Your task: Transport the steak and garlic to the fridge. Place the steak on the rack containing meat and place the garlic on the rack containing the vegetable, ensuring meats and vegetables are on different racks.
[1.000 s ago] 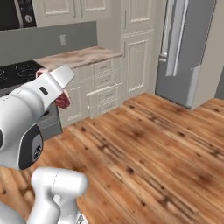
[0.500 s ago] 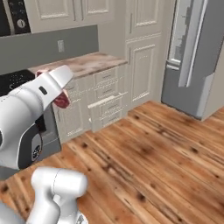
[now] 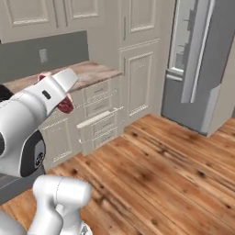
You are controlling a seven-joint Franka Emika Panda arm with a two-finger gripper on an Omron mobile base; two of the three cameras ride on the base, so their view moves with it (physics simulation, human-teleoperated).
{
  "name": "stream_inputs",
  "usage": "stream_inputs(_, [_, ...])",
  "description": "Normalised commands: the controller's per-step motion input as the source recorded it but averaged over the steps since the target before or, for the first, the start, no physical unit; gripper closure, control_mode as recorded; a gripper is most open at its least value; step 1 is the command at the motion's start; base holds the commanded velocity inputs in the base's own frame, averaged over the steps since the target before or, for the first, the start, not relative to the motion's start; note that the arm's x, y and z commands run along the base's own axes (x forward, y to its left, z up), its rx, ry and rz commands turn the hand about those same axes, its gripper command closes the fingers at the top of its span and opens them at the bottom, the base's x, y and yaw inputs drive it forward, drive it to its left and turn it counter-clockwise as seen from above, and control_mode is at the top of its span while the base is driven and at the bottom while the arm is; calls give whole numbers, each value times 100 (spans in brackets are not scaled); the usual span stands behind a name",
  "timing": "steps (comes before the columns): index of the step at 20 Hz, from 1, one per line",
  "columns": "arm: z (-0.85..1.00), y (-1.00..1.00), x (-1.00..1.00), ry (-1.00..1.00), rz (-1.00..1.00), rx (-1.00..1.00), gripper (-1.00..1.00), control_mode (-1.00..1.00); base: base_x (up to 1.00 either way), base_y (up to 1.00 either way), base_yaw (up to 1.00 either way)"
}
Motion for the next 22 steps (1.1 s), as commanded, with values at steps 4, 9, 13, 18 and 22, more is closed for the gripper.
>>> stream_inputs(4, [0, 0, 0, 0, 0, 0, 100, 100, 92, 35, -51])
stream_inputs(9, [0, 0, 0, 0, 0, 0, 100, 100, 78, 65, -56])
stream_inputs(13, [0, 0, 0, 0, 0, 0, 100, 100, 58, 100, -48])
stream_inputs(18, [0, 0, 0, 0, 0, 0, 100, 100, 50, 100, -46])
stream_inputs(22, [0, 0, 0, 0, 0, 0, 100, 100, 50, 94, -44])
